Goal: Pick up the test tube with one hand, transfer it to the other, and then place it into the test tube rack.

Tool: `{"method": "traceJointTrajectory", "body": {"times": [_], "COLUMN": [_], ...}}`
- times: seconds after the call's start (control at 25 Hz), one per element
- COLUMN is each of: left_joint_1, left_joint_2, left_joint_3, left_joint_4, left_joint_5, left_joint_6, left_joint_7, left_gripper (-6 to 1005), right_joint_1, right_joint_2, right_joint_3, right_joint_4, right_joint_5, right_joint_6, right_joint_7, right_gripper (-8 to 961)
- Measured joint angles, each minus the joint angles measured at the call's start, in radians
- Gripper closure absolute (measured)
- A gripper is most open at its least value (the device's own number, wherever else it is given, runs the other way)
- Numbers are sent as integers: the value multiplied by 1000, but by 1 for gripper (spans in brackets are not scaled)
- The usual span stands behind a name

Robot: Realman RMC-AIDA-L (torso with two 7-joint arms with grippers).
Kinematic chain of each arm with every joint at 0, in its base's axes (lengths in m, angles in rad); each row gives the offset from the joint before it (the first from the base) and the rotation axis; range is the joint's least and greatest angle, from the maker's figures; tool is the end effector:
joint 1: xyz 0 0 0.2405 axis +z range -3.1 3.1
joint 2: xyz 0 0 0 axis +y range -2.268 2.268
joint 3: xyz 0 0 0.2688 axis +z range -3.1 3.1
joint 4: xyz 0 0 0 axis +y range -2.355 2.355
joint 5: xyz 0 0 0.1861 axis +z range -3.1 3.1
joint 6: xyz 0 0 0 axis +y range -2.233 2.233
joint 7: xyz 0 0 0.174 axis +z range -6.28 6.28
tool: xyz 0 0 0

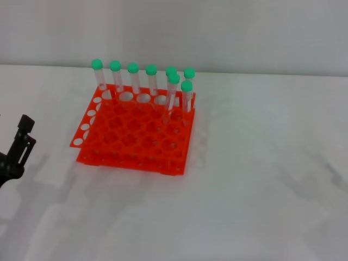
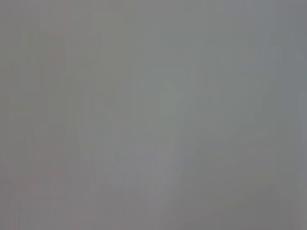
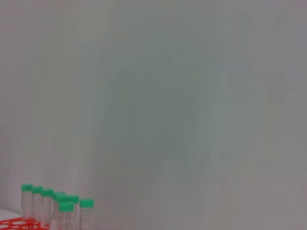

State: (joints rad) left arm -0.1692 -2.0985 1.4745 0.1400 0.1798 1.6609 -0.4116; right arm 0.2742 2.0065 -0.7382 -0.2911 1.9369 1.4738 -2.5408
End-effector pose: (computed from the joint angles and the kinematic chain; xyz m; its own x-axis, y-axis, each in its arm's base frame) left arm -0.3135 0.2511 0.0215 0.5438 -0.2709 0.7943 0.7388 -0.2943 -0.6062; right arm 0.3260 0.2982 0.0327 0.7300 0.0956 -0.6767 -0.5506 -0.5043 -0.6653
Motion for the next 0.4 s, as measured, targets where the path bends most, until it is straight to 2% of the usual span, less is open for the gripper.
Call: {"method": "traceJointTrajectory", "body": {"times": [0.4], "left_joint_1": [4], "left_joint_2": [-1], "left_joint_3": [3], "left_joint_4": [0], "left_joint_5": [-3], "left_joint_6": [36], "left_joint_7": [26], "left_gripper": [297], "right_joint_1": [-2], "right_joint_2": [-1], "right_joint_3": [1], "right_joint_4": [42], "right_joint_5": [-3], "right_joint_6": [62], "right_joint_7": [-7], "right_gripper": [96]}}
